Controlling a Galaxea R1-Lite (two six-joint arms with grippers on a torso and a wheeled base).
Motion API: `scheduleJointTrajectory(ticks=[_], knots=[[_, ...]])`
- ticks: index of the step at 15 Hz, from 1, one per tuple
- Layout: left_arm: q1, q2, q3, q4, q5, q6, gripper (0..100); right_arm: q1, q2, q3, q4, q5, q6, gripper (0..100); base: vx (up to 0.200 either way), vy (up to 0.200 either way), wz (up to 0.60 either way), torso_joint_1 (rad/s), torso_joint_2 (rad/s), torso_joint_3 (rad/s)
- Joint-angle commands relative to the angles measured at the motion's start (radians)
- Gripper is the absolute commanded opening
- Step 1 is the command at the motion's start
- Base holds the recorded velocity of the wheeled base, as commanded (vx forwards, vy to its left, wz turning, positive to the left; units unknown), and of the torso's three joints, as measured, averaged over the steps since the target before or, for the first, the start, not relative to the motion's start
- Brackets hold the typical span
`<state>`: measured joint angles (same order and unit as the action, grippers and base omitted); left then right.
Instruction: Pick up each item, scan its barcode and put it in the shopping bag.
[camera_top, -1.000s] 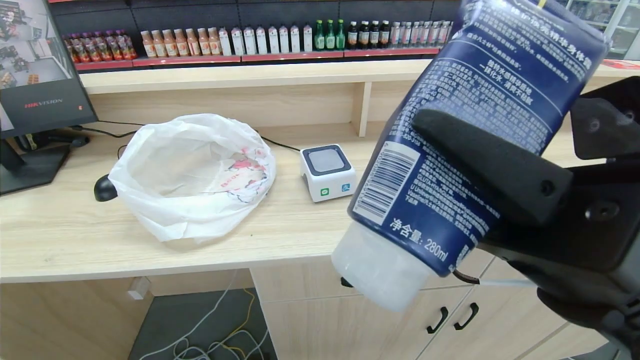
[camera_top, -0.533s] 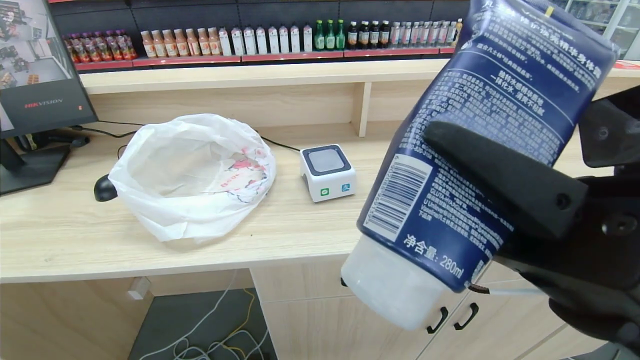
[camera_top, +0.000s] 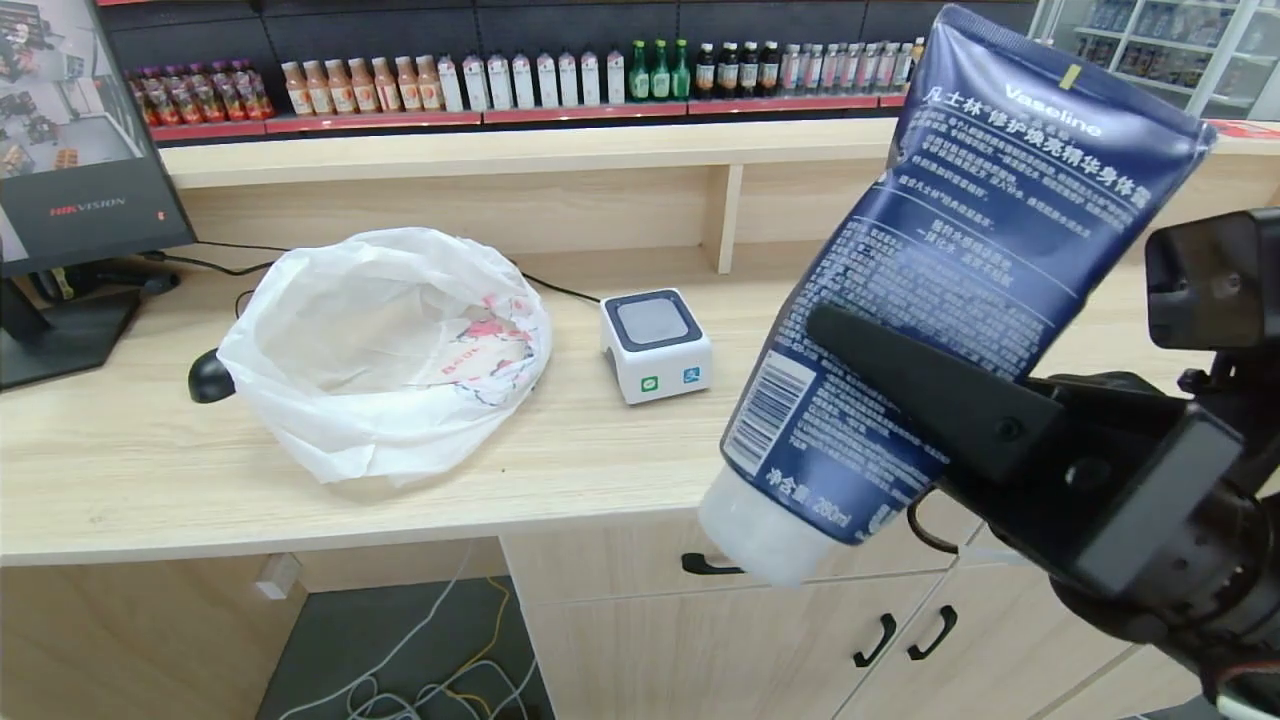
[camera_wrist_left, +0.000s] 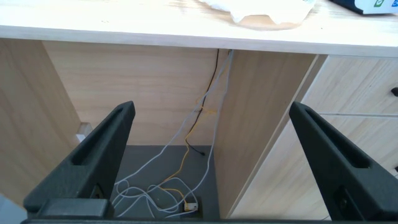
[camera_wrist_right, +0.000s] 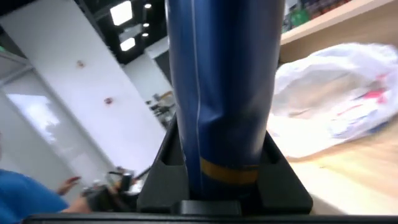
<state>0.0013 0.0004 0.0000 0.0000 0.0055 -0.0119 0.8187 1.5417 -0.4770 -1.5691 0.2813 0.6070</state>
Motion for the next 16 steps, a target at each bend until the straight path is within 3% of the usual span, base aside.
scheduleJointTrajectory(ticks=[1, 4, 9, 11, 13, 16], knots=[[0.0, 0.0, 0.0, 0.0, 0.001, 0.0, 100, -0.082, 0.044, -0.009, -0.002, -0.005, -0.07, 0, 0.0, 0.0, 0.0, 0.0, 0.0, 0.0], [0.0, 0.0, 0.0, 0.0, 0.001, 0.0, 100, -0.09, 0.021, -0.025, 0.023, -0.103, -0.265, 0, 0.0, 0.0, 0.0, 0.0, 0.0, 0.0], [0.0, 0.0, 0.0, 0.0, 0.001, 0.0, 100, -0.096, -0.117, -0.022, 0.288, -0.215, -0.561, 0, 0.0, 0.0, 0.0, 0.0, 0.0, 0.0], [0.0, 0.0, 0.0, 0.0, 0.001, 0.0, 100, -0.112, -0.141, -0.009, 0.348, -0.419, -0.678, 0, 0.0, 0.0, 0.0, 0.0, 0.0, 0.0], [0.0, 0.0, 0.0, 0.0, 0.001, 0.001, 100, -0.135, -0.14, -0.011, 0.348, -0.525, -0.737, 0, 0.0, 0.0, 0.0, 0.0, 0.0, 0.0], [0.0, 0.0, 0.0, 0.0, 0.001, 0.001, 100, -0.155, -0.138, 0.009, 0.348, -0.53, -0.742, 0, 0.0, 0.0, 0.0, 0.0, 0.0, 0.0]])
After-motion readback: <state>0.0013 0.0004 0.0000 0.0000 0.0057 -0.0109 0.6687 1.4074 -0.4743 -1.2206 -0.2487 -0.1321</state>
